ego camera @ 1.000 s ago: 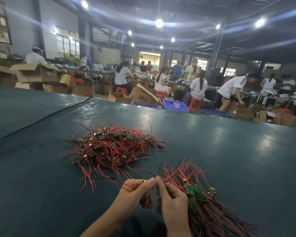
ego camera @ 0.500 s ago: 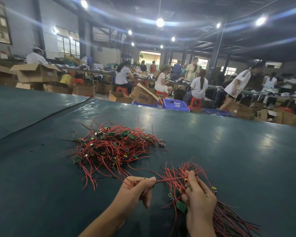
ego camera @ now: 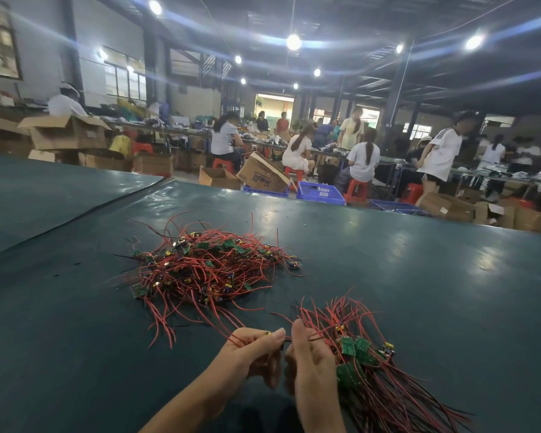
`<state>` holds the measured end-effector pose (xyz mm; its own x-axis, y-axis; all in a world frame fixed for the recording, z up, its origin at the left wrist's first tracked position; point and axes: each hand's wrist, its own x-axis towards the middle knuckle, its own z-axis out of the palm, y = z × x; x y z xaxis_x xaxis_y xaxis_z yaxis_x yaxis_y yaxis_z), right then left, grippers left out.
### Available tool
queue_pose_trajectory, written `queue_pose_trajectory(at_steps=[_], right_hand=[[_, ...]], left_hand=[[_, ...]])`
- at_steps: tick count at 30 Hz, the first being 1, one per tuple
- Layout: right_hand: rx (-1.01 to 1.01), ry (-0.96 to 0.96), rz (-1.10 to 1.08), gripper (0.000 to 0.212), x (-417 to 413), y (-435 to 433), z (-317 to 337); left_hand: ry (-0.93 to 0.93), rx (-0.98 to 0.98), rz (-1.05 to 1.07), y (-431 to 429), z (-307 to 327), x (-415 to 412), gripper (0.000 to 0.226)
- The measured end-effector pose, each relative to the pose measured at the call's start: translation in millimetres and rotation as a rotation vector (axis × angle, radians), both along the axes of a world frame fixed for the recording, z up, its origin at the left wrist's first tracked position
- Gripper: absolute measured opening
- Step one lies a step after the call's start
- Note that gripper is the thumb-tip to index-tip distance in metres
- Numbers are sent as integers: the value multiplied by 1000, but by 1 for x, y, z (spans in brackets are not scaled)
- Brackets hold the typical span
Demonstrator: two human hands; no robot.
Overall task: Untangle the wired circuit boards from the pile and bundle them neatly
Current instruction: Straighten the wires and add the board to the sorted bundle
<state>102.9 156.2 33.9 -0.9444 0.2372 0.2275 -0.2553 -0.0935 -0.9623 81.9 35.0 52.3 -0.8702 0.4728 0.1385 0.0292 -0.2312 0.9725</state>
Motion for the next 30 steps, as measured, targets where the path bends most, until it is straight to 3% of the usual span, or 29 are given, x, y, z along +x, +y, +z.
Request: queue_pose_trajectory(at_steps=[6,11,13,17,22,30], right_hand=[[57,-10,94,71,7,-8,1],[-11,-77,-79,65,1,-1,-4],[-95,-124,-144,65,-1,2,-4],[-334,-197,-217,60,-7,8,-1],[-490,-246,-215,53,-13,14,-7],[-468,-258,-179,42,-12,12,-6]], left_hand=[[-10,-55,4,-2,-1,-1,48],[50,-212,58,-1,-4,-5,39],[192,-364,196,-5,-8,-10,30],[649,-859,653,-26,-25,-27,28],[535,-1132,829,-45,-40,-45,60],[468,-1215,748,-56,-50,-52,71]])
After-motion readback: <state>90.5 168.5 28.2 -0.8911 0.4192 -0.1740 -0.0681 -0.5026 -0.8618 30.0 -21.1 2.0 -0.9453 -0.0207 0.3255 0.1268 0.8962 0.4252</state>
